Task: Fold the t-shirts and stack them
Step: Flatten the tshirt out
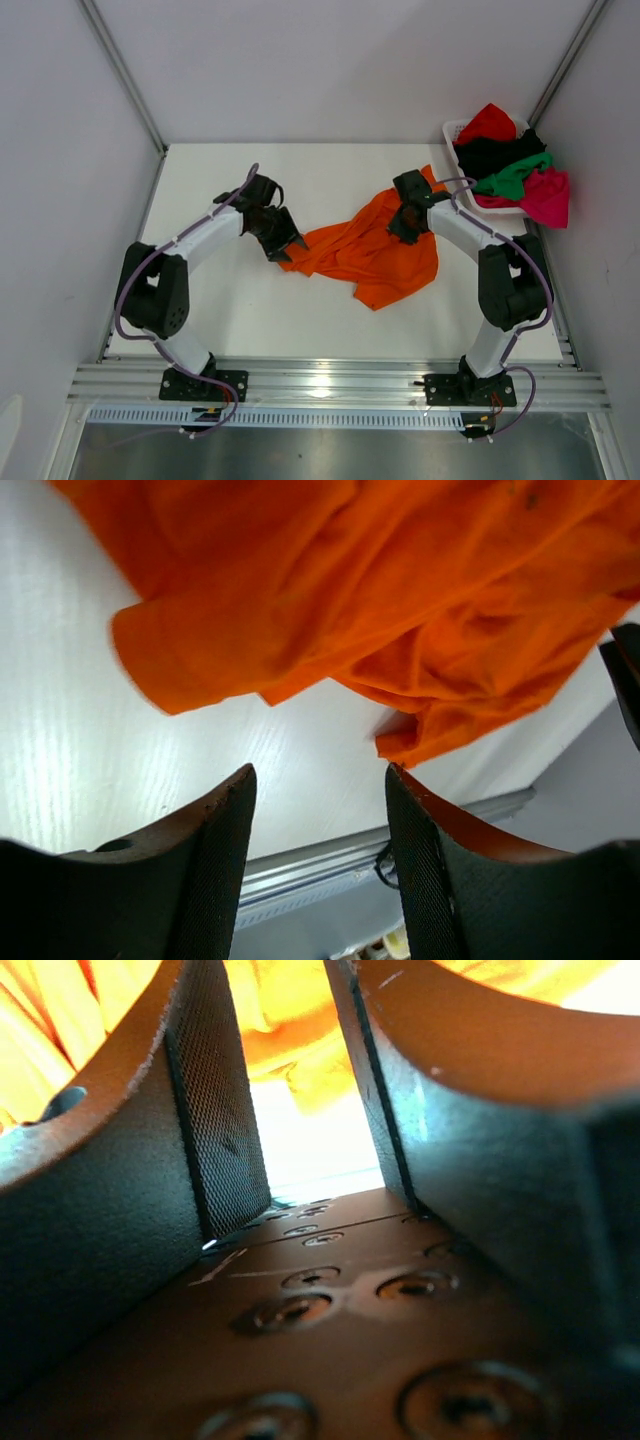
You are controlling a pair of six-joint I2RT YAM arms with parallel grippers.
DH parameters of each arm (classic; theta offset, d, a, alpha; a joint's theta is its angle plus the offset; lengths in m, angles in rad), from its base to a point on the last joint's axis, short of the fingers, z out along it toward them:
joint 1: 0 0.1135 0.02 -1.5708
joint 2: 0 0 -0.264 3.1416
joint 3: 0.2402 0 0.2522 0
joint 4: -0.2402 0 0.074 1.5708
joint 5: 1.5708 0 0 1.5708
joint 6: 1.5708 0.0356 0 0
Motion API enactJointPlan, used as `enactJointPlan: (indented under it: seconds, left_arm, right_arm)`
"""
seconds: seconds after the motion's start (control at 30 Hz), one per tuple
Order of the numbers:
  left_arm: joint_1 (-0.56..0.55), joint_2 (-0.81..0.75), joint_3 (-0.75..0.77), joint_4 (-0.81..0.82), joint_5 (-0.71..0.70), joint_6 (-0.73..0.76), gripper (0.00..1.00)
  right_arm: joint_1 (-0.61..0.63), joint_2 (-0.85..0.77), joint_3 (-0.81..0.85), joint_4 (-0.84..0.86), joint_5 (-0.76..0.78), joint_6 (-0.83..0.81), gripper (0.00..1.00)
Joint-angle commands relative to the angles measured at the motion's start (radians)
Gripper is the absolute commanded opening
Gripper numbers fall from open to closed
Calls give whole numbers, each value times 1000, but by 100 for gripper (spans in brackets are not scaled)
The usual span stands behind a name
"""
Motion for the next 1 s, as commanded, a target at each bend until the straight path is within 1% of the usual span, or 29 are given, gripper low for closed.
enactJointPlan:
  seconds: [0.0, 0.1, 0.23, 0.37, 0.53, 0.63, 0.8, 0.97]
  left_arm:
    - [-6, -74, 3, -111, -164, -73, 58]
    - [-8, -83, -23, -144, -191, -116, 57]
    - [-14, -77, -52, -139, -196, -160, 56]
    - [-29, -41, -43, -116, -206, -192, 55]
    - [-77, 41, -9, -78, -212, -215, 54]
    - [-98, 84, 50, -93, -202, -214, 53]
    - [-106, 122, 89, -81, -208, -202, 53]
    - [-106, 214, 224, -141, -214, -150, 53]
  right_arm:
    - [-6, -7, 30, 39, -12, -24, 38]
    - [-5, -2, 36, 42, -22, -35, 38]
    - [-5, -8, 33, 40, -25, -52, 37]
    - [-6, -28, 30, 46, -18, -63, 37]
    - [-9, -44, 27, 56, -15, -67, 37]
    - [-8, -54, 13, 66, -16, -63, 38]
    - [-6, -50, -4, 94, -28, -46, 37]
    - [-9, -9, 39, 103, -45, -35, 37]
